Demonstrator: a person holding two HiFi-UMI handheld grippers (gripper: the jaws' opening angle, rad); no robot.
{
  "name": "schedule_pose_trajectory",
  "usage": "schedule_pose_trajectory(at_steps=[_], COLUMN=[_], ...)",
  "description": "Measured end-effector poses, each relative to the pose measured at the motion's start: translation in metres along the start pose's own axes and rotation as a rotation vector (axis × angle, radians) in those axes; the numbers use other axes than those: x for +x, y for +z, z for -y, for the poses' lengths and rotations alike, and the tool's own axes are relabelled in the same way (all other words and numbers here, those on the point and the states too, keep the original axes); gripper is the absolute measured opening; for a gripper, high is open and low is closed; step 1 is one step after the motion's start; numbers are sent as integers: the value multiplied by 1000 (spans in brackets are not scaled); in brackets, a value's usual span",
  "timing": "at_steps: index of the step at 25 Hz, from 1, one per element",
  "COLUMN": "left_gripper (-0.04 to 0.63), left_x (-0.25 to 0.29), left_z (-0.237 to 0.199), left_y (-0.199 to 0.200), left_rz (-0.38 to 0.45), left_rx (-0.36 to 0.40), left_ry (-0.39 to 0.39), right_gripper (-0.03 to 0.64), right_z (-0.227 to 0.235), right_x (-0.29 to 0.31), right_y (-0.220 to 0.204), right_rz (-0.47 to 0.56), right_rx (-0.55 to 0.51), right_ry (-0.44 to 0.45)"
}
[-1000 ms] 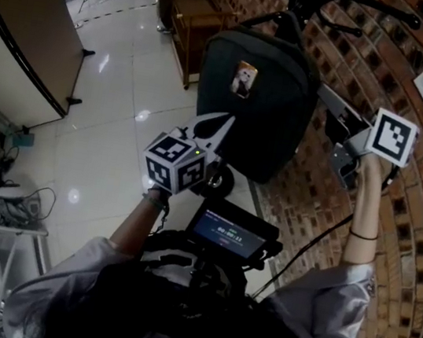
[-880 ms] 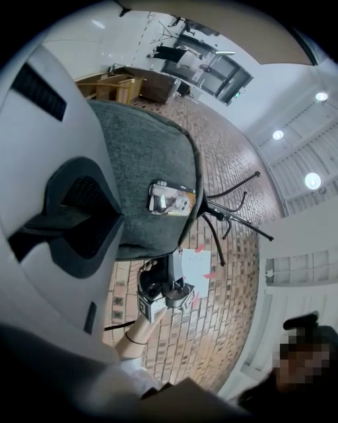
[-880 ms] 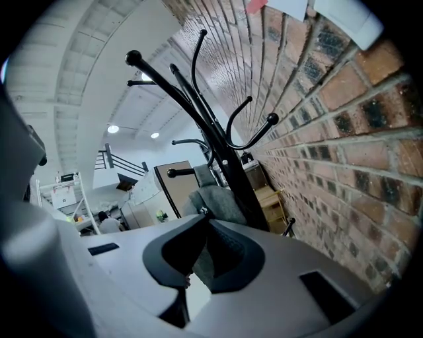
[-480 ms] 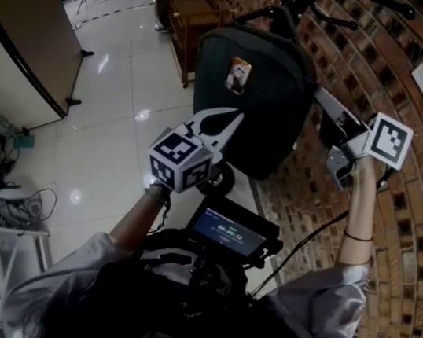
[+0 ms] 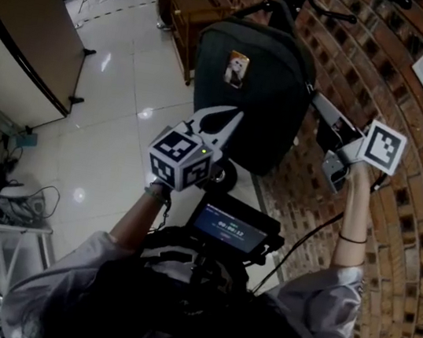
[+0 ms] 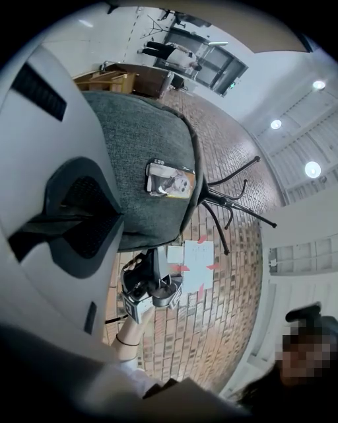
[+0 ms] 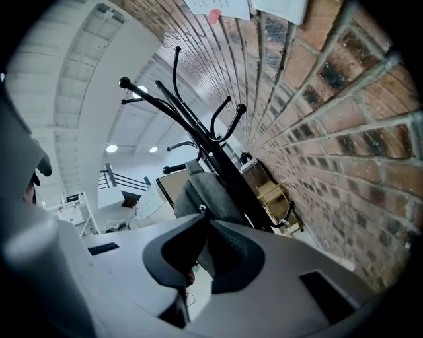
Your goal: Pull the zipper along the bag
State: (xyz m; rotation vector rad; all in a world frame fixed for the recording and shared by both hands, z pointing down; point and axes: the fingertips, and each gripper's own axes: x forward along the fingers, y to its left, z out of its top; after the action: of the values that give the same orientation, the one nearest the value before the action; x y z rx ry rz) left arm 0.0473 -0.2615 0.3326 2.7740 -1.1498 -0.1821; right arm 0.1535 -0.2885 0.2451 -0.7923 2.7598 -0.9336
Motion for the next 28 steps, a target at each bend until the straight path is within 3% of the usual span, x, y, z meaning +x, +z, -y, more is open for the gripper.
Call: schedule_pose_trajectory(at_steps=[28], left_gripper=[6], left_x=[5], left_z=[12], left_y=[-12], left_rz=[-23], left_rx=[-26], left_ry=[-29], right_gripper=[17], right_z=[30], right_x=[-26], right_y=[-45], right_rz=[96], right_rx=[43], right_ry=[-105])
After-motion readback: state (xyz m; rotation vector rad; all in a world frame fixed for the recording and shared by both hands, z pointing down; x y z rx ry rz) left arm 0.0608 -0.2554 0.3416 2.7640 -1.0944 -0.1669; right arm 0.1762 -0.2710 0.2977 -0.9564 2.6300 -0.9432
